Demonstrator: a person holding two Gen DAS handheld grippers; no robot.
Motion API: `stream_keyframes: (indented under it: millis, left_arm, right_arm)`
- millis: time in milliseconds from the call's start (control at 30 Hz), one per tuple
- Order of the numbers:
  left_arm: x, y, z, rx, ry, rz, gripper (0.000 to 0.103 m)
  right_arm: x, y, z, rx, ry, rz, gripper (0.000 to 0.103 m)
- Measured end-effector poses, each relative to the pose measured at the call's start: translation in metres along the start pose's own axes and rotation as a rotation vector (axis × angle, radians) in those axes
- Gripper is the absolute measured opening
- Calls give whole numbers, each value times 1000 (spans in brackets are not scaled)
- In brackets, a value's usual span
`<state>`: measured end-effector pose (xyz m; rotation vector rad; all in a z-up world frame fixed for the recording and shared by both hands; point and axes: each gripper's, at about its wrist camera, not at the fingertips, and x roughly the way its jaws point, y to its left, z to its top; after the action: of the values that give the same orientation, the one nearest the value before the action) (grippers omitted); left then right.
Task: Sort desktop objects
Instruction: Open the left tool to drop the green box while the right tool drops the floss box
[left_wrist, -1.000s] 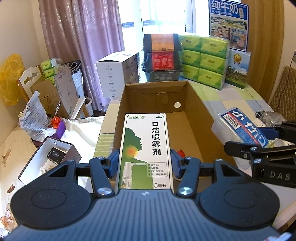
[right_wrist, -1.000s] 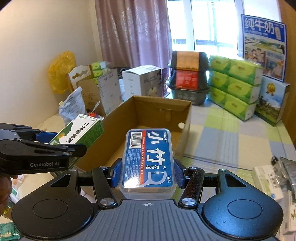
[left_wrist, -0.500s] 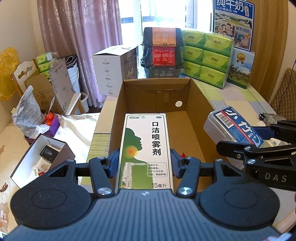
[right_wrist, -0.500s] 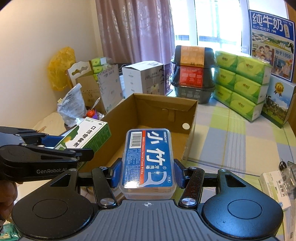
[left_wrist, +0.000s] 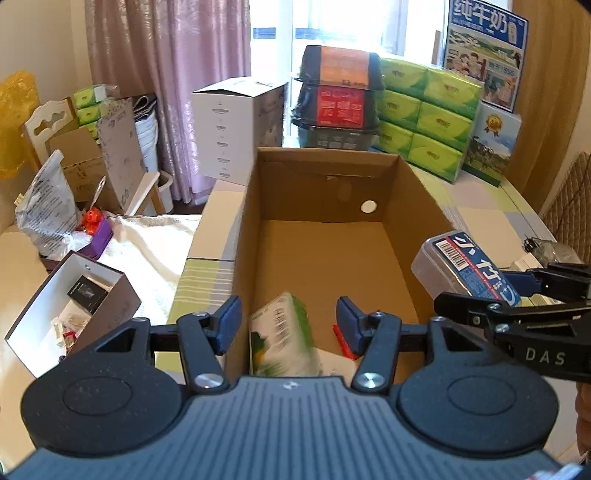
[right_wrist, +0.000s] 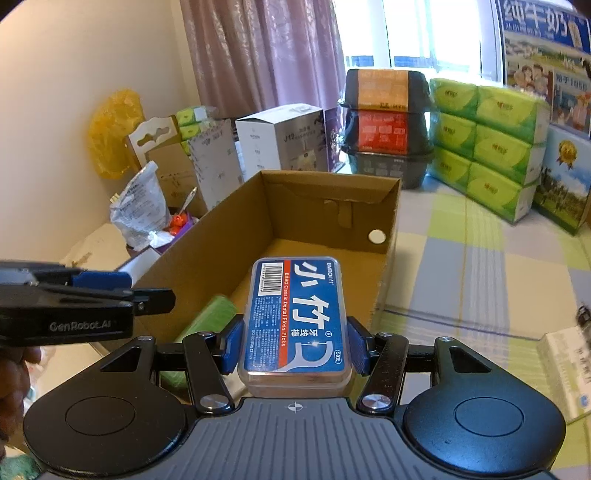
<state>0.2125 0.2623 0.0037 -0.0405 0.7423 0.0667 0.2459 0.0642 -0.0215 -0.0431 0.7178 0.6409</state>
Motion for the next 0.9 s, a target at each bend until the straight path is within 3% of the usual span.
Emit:
stream_keyframes:
  millis: [100, 200, 633, 900]
  left_arm:
    - [-1, 6, -3, -19, 1, 5, 51]
    - [-4, 9, -5, -30, 1, 10, 51]
    - [-38, -13, -16, -56, -18, -5, 52]
    - [-70, -41, -25, -43, -45, -22, 63]
  right_arm:
    - [4, -1, 1, 20, -9, 24, 55]
    - [-2, -4, 1, 53, -44, 36, 71]
    - [-65, -30, -3, 108, -113, -16, 80]
    - [-112, -47, -23, 125, -133, -57, 85]
